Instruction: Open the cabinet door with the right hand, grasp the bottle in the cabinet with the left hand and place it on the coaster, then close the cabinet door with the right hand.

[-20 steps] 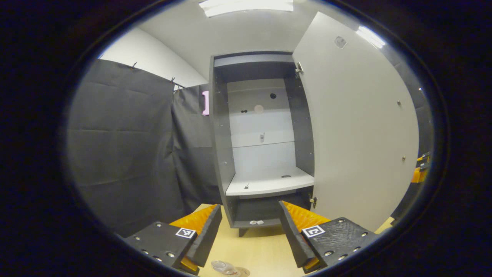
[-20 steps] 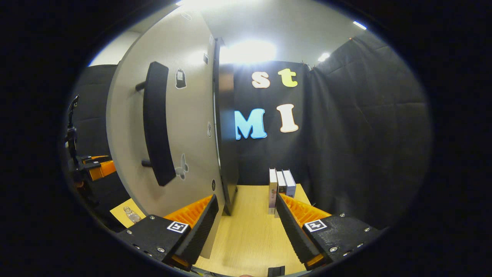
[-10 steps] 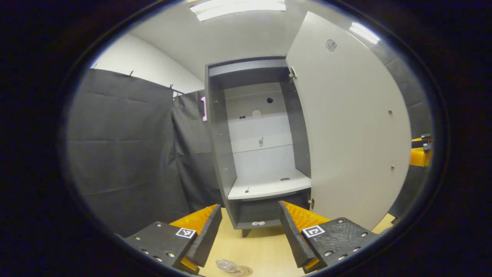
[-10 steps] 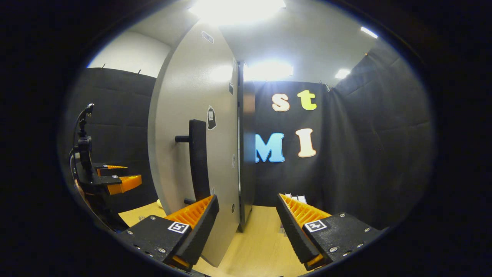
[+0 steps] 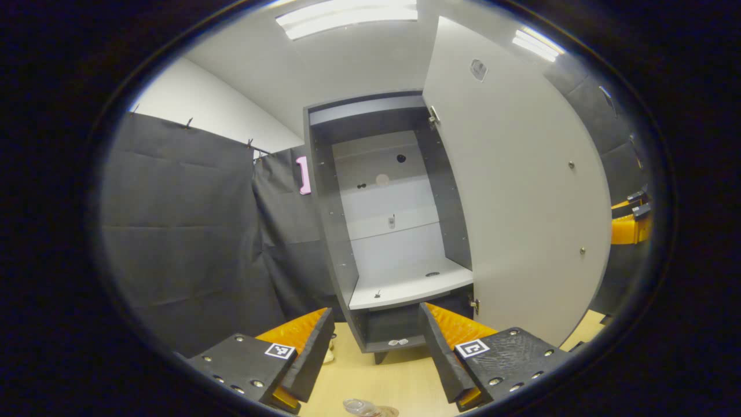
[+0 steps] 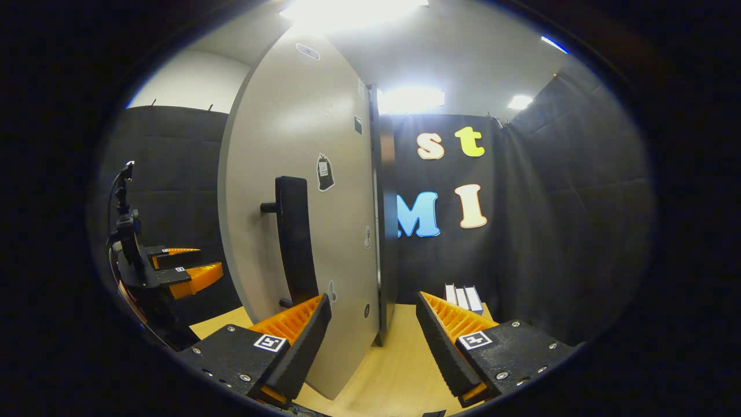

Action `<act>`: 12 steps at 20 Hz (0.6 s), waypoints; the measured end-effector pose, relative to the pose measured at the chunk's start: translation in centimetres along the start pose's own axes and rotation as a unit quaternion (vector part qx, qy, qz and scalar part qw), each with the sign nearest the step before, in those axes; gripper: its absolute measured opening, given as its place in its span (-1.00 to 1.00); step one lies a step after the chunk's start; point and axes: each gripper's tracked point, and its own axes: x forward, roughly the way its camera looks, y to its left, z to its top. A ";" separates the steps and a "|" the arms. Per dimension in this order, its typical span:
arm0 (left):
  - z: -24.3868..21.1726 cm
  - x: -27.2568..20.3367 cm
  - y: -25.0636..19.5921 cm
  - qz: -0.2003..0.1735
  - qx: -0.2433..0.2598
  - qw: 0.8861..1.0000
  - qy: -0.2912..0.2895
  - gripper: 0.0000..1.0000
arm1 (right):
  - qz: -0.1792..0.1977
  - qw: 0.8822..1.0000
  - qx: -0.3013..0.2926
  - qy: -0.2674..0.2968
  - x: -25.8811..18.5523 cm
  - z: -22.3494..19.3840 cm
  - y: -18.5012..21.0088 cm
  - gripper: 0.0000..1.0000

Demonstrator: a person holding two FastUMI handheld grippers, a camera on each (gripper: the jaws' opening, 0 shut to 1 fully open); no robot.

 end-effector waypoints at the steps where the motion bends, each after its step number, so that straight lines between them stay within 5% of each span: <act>1: 0.0 0.1 0.2 -0.002 -0.006 1.000 0.002 0.70 | 0.004 1.000 -0.002 0.001 0.3 0.0 1.2 0.84; 12: -1.4 2.3 2.1 -0.028 -0.016 0.999 0.008 0.70 | 0.025 0.999 0.015 0.017 6.3 -0.3 11.3 0.84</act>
